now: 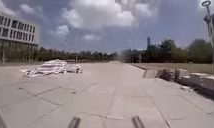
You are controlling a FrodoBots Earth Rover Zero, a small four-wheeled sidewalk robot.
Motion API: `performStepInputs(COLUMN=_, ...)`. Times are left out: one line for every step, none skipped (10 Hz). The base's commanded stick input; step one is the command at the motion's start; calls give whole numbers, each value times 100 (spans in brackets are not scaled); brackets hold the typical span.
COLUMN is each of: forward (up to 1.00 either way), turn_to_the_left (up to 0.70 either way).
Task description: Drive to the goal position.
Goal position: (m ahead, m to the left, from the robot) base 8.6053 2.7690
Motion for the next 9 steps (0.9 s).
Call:
performStepInputs(forward=70, turn_to_the_left=0)
performStepInputs(forward=70, turn_to_the_left=0)
performStepInputs(forward=70, turn_to_the_left=0)
performStepInputs(forward=70, turn_to_the_left=0)
performStepInputs(forward=70, turn_to_the_left=0)
performStepInputs(forward=70, turn_to_the_left=0)
performStepInputs(forward=70, turn_to_the_left=0)
performStepInputs(forward=70, turn_to_the_left=0)
performStepInputs(forward=70, turn_to_the_left=0)
